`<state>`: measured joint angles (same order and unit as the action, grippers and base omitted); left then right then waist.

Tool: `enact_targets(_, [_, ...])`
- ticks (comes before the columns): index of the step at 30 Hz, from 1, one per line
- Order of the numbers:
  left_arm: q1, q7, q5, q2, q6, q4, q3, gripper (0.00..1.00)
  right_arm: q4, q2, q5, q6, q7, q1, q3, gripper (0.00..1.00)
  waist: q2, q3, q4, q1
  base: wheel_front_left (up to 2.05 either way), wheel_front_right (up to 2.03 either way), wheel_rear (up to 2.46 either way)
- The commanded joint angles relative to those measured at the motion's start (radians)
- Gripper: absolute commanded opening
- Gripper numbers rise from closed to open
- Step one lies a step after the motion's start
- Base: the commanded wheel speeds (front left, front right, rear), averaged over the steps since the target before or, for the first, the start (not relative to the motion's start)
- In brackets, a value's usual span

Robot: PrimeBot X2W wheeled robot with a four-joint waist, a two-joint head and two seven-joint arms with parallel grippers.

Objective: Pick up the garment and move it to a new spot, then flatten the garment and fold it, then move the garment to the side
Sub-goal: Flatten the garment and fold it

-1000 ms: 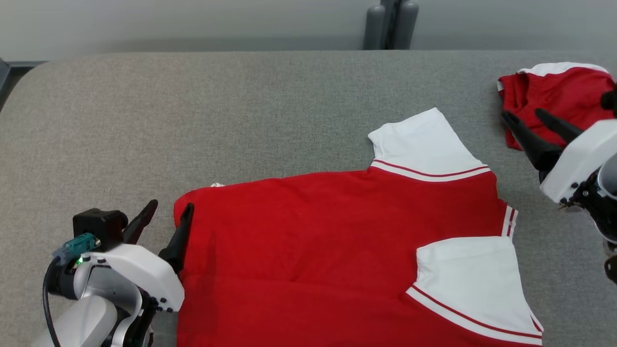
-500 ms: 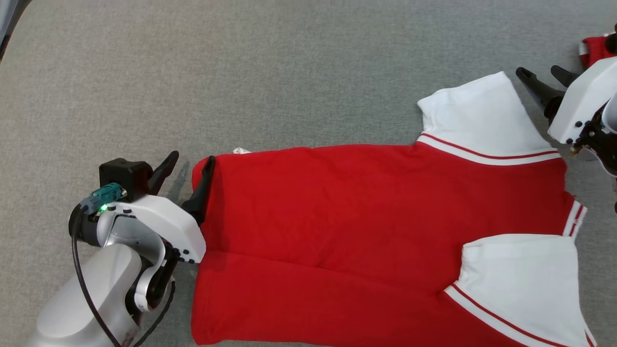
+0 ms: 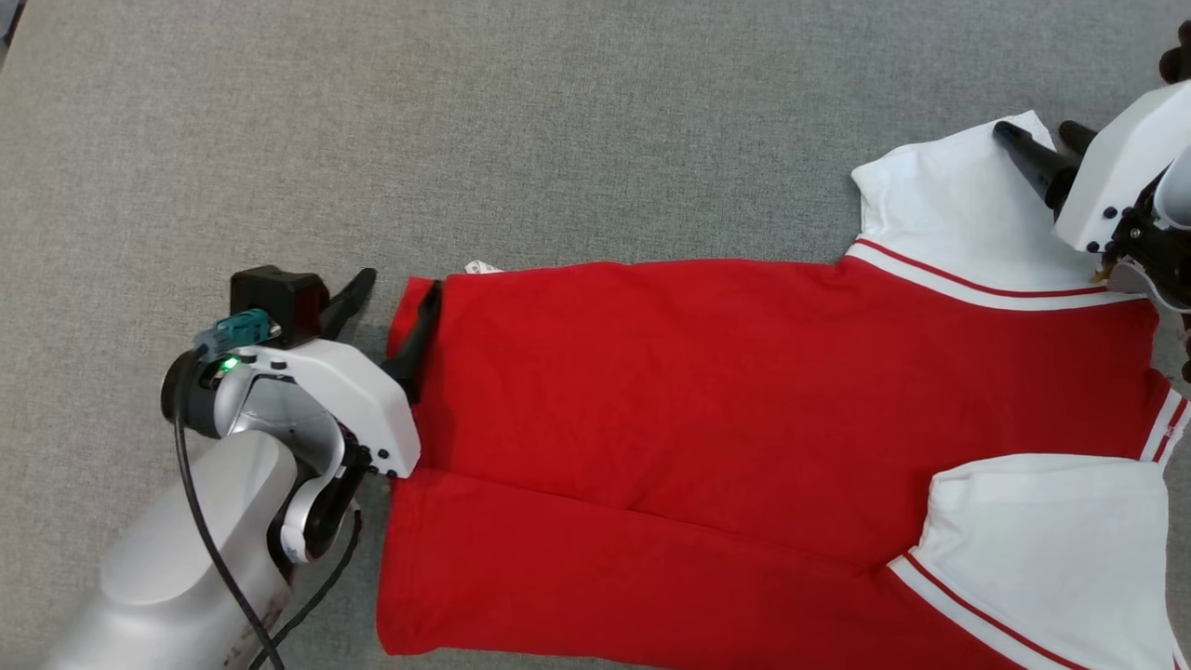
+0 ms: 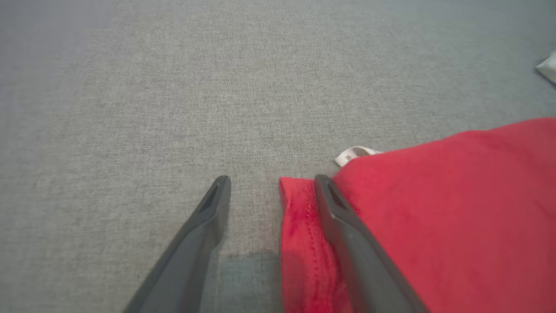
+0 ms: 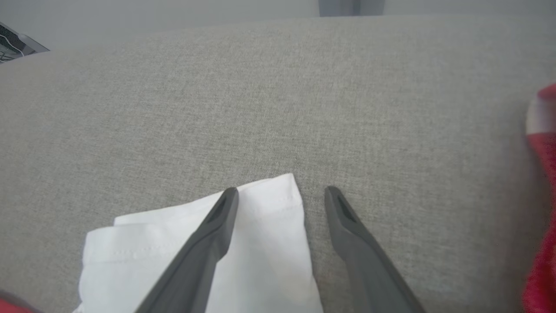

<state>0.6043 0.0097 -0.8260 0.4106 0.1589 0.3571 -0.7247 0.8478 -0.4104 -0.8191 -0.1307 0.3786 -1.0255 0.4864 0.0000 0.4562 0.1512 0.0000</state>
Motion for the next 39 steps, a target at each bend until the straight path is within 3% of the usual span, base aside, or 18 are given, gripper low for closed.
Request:
enact_targets(1, [0.023,0.004,0.002,-0.003,-0.008,0.006,-0.002,1.00,0.019,-0.001,-0.014,0.000,0.016,-0.012,0.013,1.00,0.0000,0.007,0.002,0.0000,0.00,0.00,0.00])
enact_targets(10, [0.009,0.040,-0.020,-0.005,-0.022,-0.018,-0.018,1.00,0.041,0.010,-0.099,0.000,0.078,0.014,0.095,1.00,0.0000,-0.004,-0.004,0.0000,0.00,0.00,0.00])
enact_targets(11, [0.001,0.052,-0.026,0.002,-0.024,-0.033,-0.020,0.80,0.034,0.008,-0.117,0.000,0.084,0.019,0.110,0.56,0.0000,-0.009,-0.005,0.0000,0.00,0.00,0.00])
enact_targets(12, [-0.003,0.060,-0.028,0.005,-0.025,-0.039,-0.021,0.43,0.031,0.006,-0.124,0.000,0.084,0.019,0.117,0.40,0.0000,-0.010,-0.006,0.0000,0.00,0.00,0.00])
enact_targets(13, [-0.004,0.066,-0.030,0.009,-0.024,-0.044,-0.023,0.25,0.029,0.005,-0.131,0.000,0.082,0.018,0.124,0.24,0.0000,-0.012,-0.006,0.0000,0.00,0.00,0.00])
enact_targets(14, [-0.004,0.066,-0.030,0.009,-0.024,-0.044,-0.023,0.25,0.029,0.005,-0.131,0.000,0.082,0.018,0.124,0.24,0.0000,-0.012,-0.006,0.0000,0.00,0.00,0.00])
enact_targets(15, [-0.002,0.076,-0.034,0.012,-0.019,-0.054,-0.024,0.00,0.024,0.004,-0.144,0.000,0.077,0.015,0.137,0.00,0.0000,-0.015,-0.006,0.0000,0.00,0.00,0.00])
enact_targets(39, [-0.049,0.044,-0.061,0.061,-0.009,-0.070,0.006,0.00,0.029,-0.022,-0.256,0.000,-0.087,-0.027,0.244,0.00,0.0000,-0.099,-0.030,0.0000,0.00,0.00,0.00])
